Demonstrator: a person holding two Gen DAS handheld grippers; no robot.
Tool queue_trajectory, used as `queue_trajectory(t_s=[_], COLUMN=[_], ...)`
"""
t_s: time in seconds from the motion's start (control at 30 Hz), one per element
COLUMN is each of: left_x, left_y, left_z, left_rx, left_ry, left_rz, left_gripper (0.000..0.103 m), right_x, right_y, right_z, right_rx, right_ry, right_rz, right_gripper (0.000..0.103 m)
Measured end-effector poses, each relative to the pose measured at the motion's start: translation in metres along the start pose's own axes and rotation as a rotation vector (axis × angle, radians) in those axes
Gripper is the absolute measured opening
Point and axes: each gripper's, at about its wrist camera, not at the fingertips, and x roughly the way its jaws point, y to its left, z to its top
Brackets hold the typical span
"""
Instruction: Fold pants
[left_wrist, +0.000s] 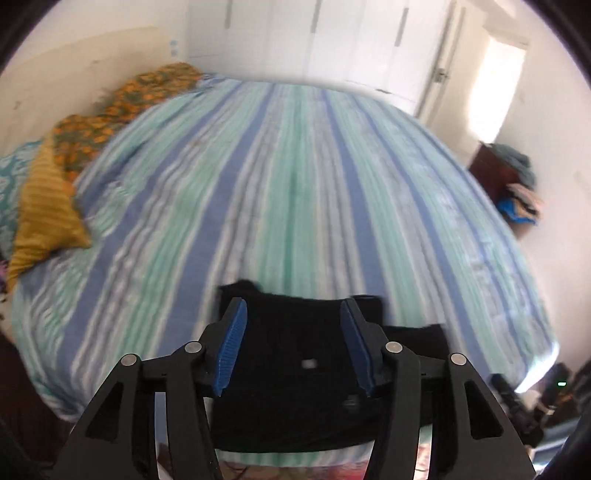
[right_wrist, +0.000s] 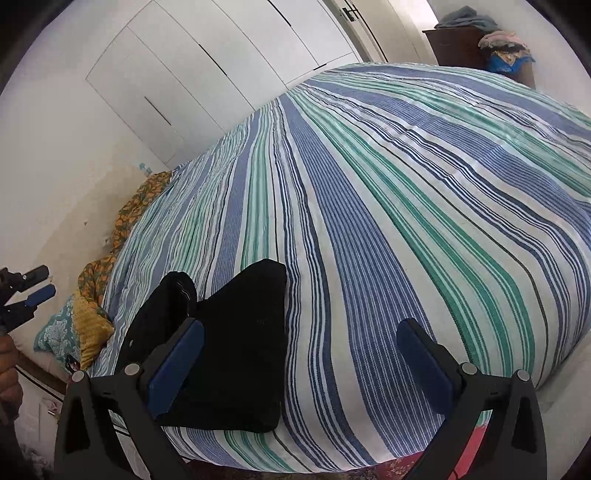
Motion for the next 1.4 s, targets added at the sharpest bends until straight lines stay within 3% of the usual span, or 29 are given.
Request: queue_trajectory(t_s=[0.07, 0.17, 0.23, 0.3, 0.4, 0.5, 0.57, 0.73, 0.8, 0.93, 1.0, 1.1, 1.2, 1.27, 1.4], left_x=[0.022, 0.067, 0.090, 0.099, 0.091, 0.082, 0.079, 0.074, 0.074, 0.076, 0.077, 0.076, 0.070, 0.057, 0.033], left_y=[0.026, 0.033, 0.018, -0.002, -0.018, -0.016, -0.006, 0.004, 0.002, -0.002, -0.001, 0.002, 0.007, 0.019, 0.066], left_z=[-0.028, -0.073, -0.098, -0.112, -0.115, -0.115, -0.116, -0.126, -0.128, -0.130, -0.130, -0.131, -0.130, -0.128, -0.130], left_rx=[-0.016, -0.037, -0.022, -0.006, 0.028, 0.015, -0.016, -0.057, -0.041, -0.011, -0.012, -0.028, -0.055, -0.110, -0.297], left_ry=[0.038, 0.164, 0.219, 0.211, 0.160, 0.156, 0.153, 0.139, 0.133, 0.120, 0.116, 0.107, 0.092, 0.032, -0.082], left_rz=[0.079, 0.068, 0.034, 0.025, 0.022, 0.001, -0.030, -0.068, -0.066, -0.050, -0.046, -0.062, -0.055, 0.005, 0.077], left_gripper=[0.047, 0.034, 0.034, 0.035, 0.036, 0.039, 0.040, 0.042, 0.044, 0.046, 0.046, 0.047, 0.047, 0.047, 0.055], right_x=[0.000, 0.006, 0.005, 0.008, 0.038, 0.086, 0.114, 0.162, 0.170, 0.185, 0.193, 0.198, 0.206, 0.204, 0.176], right_y=[0.014, 0.035, 0.051, 0.067, 0.088, 0.105, 0.117, 0.136, 0.140, 0.144, 0.145, 0.147, 0.155, 0.168, 0.178], right_z=[-0.002, -0.007, -0.008, -0.003, 0.010, 0.015, 0.013, -0.004, -0.007, -0.012, -0.013, -0.016, -0.025, -0.027, -0.008], right_rx=[-0.060, -0.133, -0.158, -0.170, -0.131, -0.070, -0.110, -0.163, -0.205, -0.255, -0.226, -0.213, -0.245, -0.321, -0.298], right_ry=[0.000, 0.044, 0.074, 0.120, 0.322, 0.539, 0.622, 0.792, 0.814, 0.897, 0.933, 0.952, 0.950, 0.905, 0.789], right_rz=[0.009, 0.067, 0.174, 0.302, 0.526, 0.623, 0.591, 0.584, 0.532, 0.508, 0.555, 0.587, 0.543, 0.496, 0.561], right_gripper=[0.103, 0.103, 0.103, 0.103, 0.103, 0.096, 0.082, 0.073, 0.071, 0.058, 0.053, 0.052, 0.042, 0.027, 0.021])
